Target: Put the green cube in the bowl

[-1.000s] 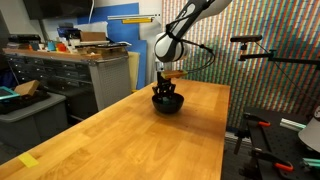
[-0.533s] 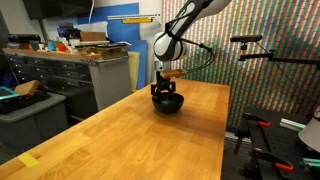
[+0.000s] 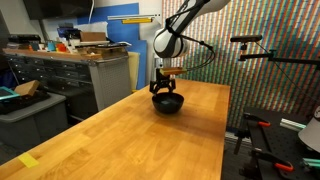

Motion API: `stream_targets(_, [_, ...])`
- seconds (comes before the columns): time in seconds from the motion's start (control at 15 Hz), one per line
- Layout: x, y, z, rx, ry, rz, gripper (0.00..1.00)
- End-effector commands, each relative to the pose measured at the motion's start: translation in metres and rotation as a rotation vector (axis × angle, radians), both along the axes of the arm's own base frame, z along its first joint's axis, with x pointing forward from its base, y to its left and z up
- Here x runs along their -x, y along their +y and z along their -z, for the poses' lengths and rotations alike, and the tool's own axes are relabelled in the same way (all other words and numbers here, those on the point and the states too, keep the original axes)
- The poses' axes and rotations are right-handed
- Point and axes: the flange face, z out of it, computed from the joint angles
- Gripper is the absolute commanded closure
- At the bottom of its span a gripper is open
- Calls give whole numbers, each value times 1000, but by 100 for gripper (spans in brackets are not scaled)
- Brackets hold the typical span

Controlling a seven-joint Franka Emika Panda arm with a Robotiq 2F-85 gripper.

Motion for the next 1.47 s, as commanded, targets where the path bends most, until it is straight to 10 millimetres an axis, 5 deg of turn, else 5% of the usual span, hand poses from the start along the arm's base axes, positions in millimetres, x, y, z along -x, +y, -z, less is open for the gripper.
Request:
stream_targets(0.0, [16, 7, -24, -49, 5, -18, 0])
stream_targets(0.67, [83, 53, -57, -97, 38, -155, 0])
stream_targets(1.4, [156, 87, -63, -114, 191, -237, 0])
